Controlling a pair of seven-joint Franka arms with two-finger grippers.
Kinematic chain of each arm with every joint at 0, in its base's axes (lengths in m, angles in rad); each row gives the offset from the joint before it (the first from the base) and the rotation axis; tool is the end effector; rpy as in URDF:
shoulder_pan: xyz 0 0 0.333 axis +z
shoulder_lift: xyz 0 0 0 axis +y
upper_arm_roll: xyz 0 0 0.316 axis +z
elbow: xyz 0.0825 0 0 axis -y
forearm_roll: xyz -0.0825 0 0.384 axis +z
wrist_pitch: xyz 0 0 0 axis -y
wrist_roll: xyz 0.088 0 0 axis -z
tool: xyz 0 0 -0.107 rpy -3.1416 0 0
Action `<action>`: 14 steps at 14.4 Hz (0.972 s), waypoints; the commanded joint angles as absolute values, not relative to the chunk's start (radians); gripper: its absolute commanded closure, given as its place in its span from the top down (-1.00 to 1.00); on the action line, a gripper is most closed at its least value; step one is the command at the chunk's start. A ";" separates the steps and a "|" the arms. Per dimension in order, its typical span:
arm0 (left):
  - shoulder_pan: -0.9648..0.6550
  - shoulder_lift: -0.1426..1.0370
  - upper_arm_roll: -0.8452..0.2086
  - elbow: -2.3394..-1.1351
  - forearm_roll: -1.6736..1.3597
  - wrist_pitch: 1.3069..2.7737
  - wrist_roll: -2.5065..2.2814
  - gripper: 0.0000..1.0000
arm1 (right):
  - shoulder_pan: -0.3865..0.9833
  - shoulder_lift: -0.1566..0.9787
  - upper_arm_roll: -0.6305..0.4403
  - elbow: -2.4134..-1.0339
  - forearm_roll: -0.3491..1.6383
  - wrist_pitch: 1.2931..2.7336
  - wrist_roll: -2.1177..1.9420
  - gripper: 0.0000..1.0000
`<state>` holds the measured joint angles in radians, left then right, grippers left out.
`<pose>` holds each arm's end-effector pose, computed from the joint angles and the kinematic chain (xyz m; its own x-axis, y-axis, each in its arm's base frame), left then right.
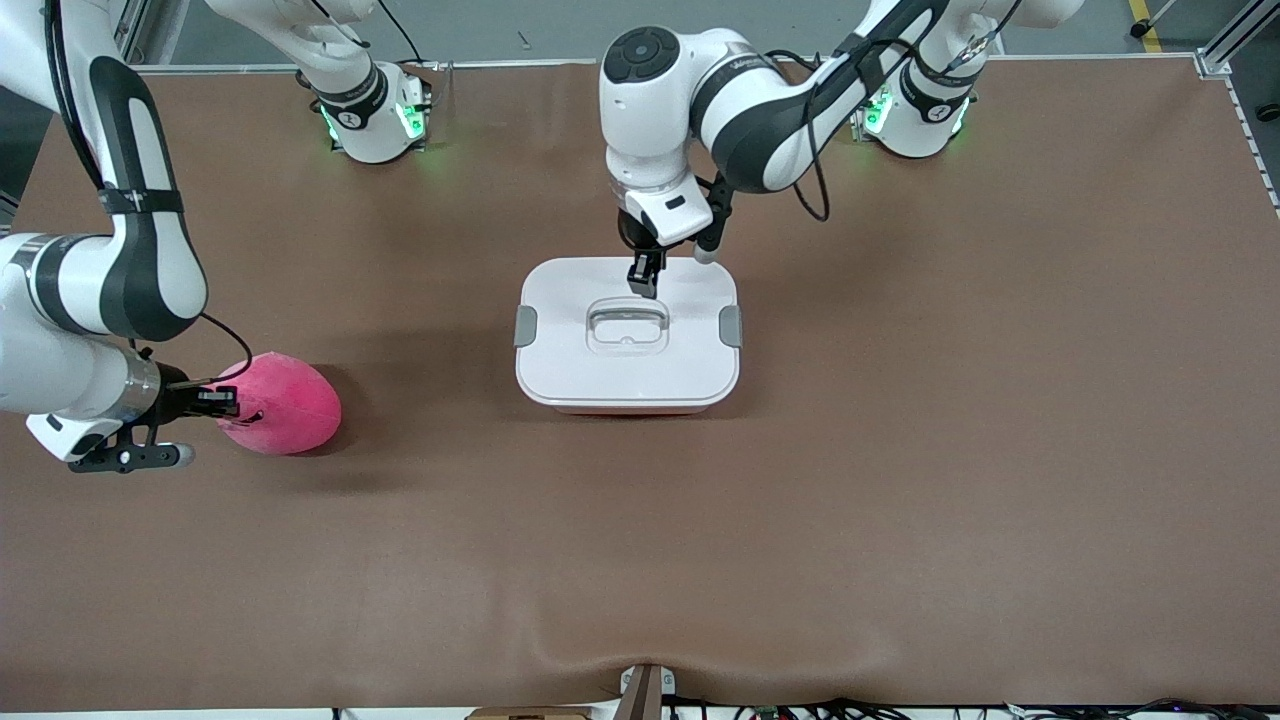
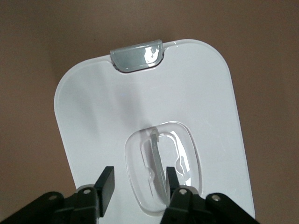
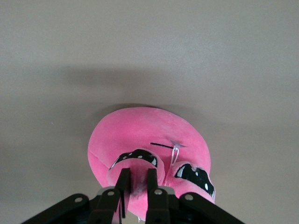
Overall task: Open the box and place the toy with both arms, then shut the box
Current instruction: 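Grasp the plush with the right gripper while the left gripper grasps the lid handle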
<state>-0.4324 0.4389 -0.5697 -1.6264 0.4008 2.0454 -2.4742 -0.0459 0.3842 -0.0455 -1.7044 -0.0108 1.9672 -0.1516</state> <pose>0.4175 -0.5260 0.4045 0.2185 0.9749 0.0434 0.9654 -0.2224 0.1362 0.6413 -0.0569 0.3600 0.9901 0.0662 -0.1234 0.0677 -0.9977 0.0079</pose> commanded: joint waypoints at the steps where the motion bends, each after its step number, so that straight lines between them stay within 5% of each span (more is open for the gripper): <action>1: -0.459 0.494 -0.565 -1.574 0.451 2.048 -2.581 0.06 | -0.054 0.384 -0.040 -1.706 -0.009 1.956 -0.167 -0.78; 3: -0.477 0.506 -0.561 -1.574 0.492 2.063 -2.678 0.06 | -0.051 0.383 -0.040 -1.704 -0.009 1.954 -0.167 -1.00; 14: -0.502 0.552 -0.558 -1.572 0.578 2.129 -2.939 0.06 | -0.044 0.371 -0.040 -1.648 -0.011 1.875 -0.233 -1.00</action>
